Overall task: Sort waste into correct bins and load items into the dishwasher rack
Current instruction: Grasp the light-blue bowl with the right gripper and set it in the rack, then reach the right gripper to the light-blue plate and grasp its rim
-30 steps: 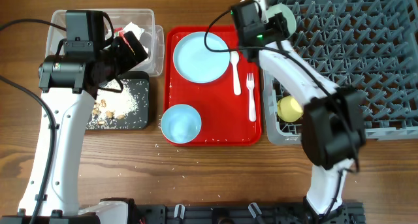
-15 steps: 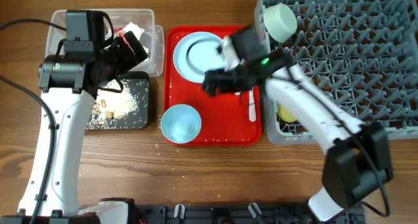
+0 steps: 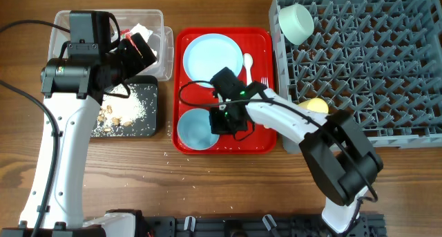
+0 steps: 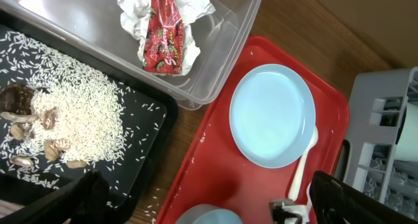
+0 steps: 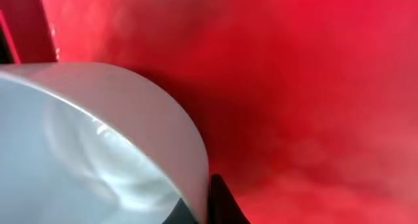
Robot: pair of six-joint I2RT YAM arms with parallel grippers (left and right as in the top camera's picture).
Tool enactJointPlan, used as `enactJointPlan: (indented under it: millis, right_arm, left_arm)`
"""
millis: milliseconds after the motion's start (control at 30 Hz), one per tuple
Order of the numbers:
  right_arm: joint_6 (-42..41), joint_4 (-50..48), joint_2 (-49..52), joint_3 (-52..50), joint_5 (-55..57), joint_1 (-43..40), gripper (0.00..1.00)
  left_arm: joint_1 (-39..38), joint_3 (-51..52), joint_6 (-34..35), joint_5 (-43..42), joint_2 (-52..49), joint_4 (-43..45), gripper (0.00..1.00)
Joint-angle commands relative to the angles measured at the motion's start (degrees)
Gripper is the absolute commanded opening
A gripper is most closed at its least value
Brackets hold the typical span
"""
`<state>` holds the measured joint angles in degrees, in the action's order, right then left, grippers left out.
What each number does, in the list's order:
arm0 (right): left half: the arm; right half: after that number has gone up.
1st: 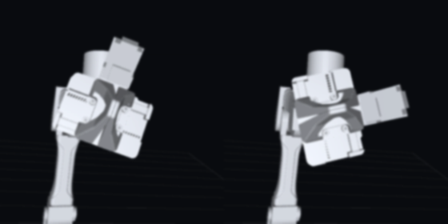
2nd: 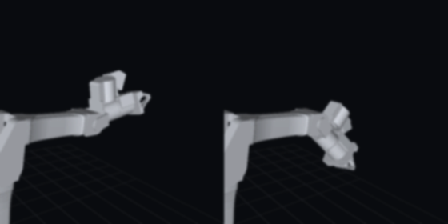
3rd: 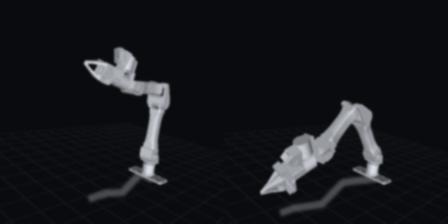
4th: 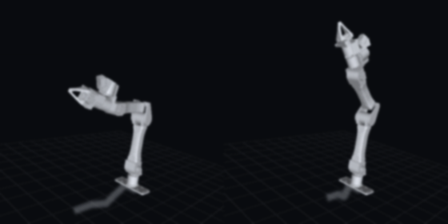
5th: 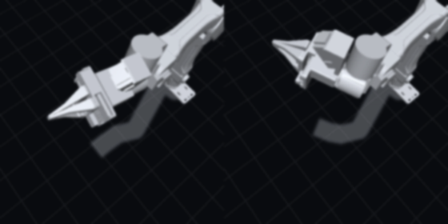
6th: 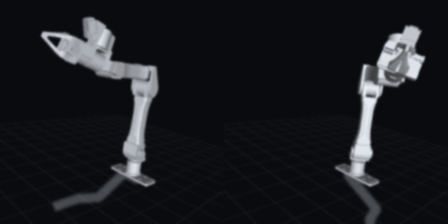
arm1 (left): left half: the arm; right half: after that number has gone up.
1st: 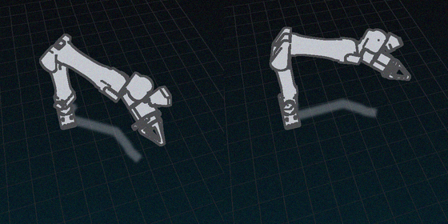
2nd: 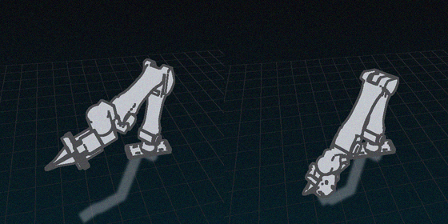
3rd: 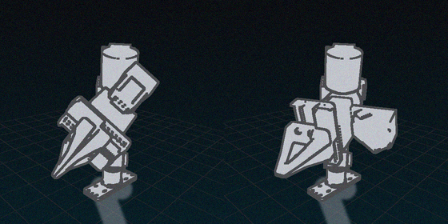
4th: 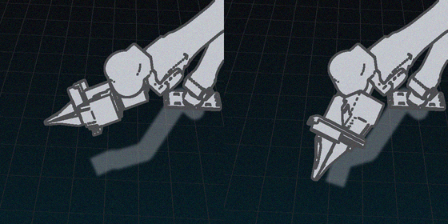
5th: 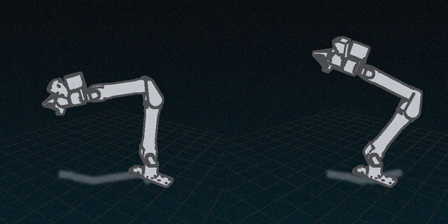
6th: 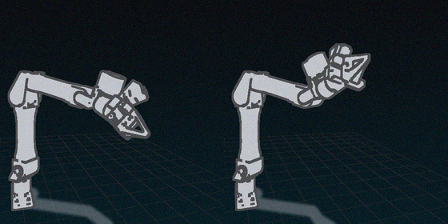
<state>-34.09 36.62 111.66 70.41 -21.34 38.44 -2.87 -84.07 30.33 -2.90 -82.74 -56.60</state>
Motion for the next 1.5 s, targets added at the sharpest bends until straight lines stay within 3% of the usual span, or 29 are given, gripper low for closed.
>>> enactJointPlan:
  millis: [0, 133, 333, 467, 633, 867, 1067, 1467]
  right_arm:
    - [3.17, 2.99, -8.24, 0.98, 2.34, -3.93, 0.04]
    - [4.37, 12.31, -20.35, 6.10, 16.52, -10.67, 0.04]
    - [4.11, 17.57, -36.54, 7.76, 50.34, -18.51, 0.04]
    - [5.01, 20.90, -32.65, 7.41, 66.66, -18.60, 0.04]
    - [8.61, 20.63, -17.31, 7.34, 87.56, -18.60, 0.04]
    - [9.42, 14.62, -7.67, 7.32, 92.74, -18.60, 0.05]
    - [22.62, 1.70, -5.57, 7.23, 90.92, -18.64, 0.04]
    - [23.50, 5.86, -5.53, 5.68, 76.83, -17.70, 0.05]
  left_arm:
    - [0.26, -0.04, -0.04, -0.04, -0.44, 0.15, 1.00]
    - [0.26, -0.04, -0.04, -0.07, -0.44, 0.13, 1.00]
    - [0.26, -0.04, -0.04, -0.07, -0.44, 0.13, 1.00]
    - [0.26, -0.04, -0.04, -0.07, -0.44, 0.13, 1.00]
    - [0.26, -0.04, -0.04, -0.07, -0.44, 0.15, 1.00]
    - [0.26, -0.04, -0.04, -0.04, -0.44, 0.13, 1.00]
    - [0.26, -0.04, -0.04, -0.07, -0.44, 0.15, 1.00]
    - [0.26, -0.04, -0.04, -0.07, -0.44, 0.13, 1.00]
